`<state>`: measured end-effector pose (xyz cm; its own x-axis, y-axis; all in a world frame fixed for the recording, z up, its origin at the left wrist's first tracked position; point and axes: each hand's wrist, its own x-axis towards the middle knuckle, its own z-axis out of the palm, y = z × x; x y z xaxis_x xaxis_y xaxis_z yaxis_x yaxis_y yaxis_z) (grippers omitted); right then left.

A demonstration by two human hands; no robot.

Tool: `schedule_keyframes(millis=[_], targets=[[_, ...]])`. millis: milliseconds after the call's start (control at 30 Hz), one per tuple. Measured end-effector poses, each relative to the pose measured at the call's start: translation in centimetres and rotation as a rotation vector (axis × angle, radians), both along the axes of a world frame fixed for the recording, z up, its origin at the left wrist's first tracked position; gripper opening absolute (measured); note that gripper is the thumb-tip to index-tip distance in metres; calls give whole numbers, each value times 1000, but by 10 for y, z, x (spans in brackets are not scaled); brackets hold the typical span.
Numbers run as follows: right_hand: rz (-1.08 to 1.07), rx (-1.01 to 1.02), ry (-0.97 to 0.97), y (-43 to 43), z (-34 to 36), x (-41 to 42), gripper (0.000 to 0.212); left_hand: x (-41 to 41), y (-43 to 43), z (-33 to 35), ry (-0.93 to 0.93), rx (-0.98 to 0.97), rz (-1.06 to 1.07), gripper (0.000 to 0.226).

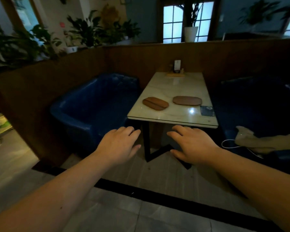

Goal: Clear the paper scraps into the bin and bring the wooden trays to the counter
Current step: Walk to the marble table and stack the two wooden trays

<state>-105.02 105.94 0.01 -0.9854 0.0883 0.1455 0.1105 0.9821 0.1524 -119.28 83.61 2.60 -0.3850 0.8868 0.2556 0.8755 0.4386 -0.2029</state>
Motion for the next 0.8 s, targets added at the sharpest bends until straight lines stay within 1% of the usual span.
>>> schedule_keyframes(millis=[167,333,433,567,800], targets=[[-128,-20,-3,50,-6,-71,66,-97,64,-4,-40,11,-55,51],[-235,-66,-9,100,-5,-137,65,-190,127,-6,-58,-21,-126,46],[-276,-108,-1,121,-5,-158,66,-221,152,-8,-75,-23,-159,46],[-327,-151,29,159,-21,-190,66,-266,197,-15,-41,-53,-197,46],[-328,-222,36,251,-59,-262,67,-338,287,-39,-53,-103,-164,50]])
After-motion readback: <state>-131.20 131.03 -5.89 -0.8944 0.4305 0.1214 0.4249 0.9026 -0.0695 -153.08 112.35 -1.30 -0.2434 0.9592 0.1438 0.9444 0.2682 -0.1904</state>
